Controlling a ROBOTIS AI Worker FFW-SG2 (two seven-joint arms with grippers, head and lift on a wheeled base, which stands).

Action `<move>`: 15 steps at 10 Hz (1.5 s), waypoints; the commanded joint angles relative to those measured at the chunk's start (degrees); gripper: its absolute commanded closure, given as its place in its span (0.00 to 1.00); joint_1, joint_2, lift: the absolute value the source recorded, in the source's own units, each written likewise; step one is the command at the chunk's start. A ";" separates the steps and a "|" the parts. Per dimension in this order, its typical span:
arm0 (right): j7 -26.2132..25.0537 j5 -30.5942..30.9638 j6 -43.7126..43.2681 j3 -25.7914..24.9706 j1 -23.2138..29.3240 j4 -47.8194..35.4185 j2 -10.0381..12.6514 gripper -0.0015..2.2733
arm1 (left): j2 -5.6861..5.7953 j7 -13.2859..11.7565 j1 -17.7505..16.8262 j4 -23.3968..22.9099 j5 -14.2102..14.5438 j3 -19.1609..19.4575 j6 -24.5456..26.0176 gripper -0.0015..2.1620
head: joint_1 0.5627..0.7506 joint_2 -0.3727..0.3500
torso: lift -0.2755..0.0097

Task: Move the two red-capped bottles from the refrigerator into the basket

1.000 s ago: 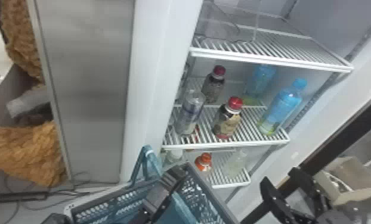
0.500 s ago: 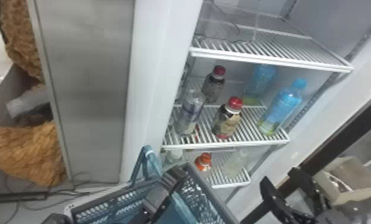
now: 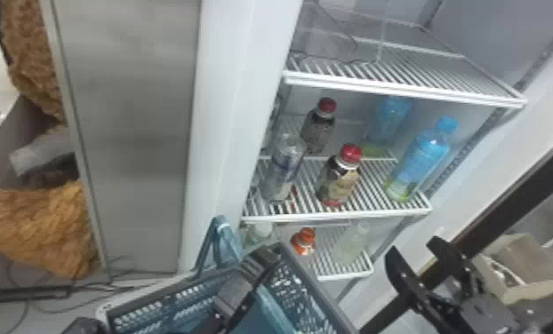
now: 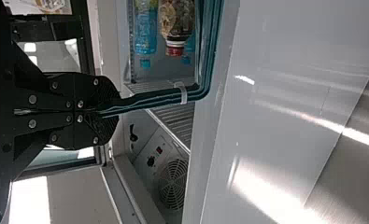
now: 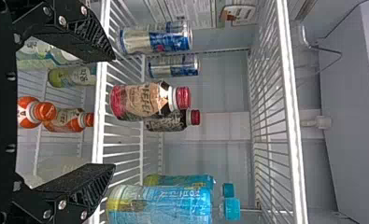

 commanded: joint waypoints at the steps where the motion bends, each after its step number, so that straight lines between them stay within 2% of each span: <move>1: -0.45 2.17 2.43 0.11 -2.37 0.21 0.56 0.09 | -0.01 -0.03 -0.01 0.02 0.00 0.00 -0.04 0.56 | 0.70 0.03 | 0.97; 8: -2.29 5.82 7.07 3.08 -12.92 4.71 0.47 0.09 | 0.17 -0.03 -0.15 0.02 0.00 0.00 0.10 0.56 | 0.70 0.03 | 0.97; 10: -2.38 6.28 9.46 5.14 -15.17 5.55 -0.84 0.09 | 0.17 -0.03 -0.01 0.02 0.00 0.00 -0.04 0.56 | 0.70 0.03 | 0.97; 15: -3.26 8.68 11.57 6.85 -20.65 8.92 -2.16 0.09 | 0.25 -0.03 -0.01 0.02 0.23 0.00 -0.04 0.56 | 0.70 0.03 | 0.97</move>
